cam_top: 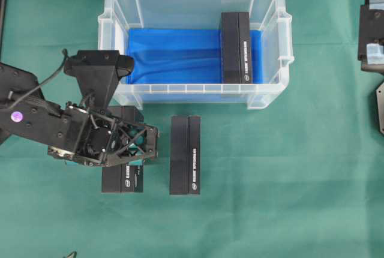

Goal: Take the box out of the case with the left arm.
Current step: 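Carry the held box out of the case to the table left of the first box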

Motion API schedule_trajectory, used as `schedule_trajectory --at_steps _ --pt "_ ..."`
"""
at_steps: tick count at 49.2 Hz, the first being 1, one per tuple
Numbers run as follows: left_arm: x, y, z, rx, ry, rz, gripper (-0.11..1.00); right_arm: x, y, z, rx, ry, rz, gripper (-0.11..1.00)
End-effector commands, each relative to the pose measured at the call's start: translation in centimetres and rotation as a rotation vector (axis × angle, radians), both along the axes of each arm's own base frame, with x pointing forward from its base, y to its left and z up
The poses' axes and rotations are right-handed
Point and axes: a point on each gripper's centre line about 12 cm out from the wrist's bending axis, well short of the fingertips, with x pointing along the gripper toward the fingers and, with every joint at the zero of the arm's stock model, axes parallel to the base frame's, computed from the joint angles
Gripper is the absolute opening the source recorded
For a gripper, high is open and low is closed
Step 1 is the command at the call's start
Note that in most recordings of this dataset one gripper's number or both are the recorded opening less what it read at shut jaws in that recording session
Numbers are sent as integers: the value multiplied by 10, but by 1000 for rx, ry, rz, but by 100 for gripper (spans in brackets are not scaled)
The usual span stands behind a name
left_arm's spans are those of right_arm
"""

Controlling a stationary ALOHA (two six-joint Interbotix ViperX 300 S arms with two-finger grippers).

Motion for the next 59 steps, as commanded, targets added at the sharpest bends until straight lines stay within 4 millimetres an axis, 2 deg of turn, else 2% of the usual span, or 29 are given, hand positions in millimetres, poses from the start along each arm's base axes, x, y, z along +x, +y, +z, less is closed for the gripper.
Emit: schedule_trajectory --at_steps 1,14,59 --pt "1 0 2 -9 -42 4 60 1 0 3 -3 -12 -1 0" --pt "0 0 -14 -9 -38 3 60 1 0 3 -1 -12 -1 0" --pt "1 -1 -31 -41 -64 9 60 1 0 2 -2 -11 -3 0"
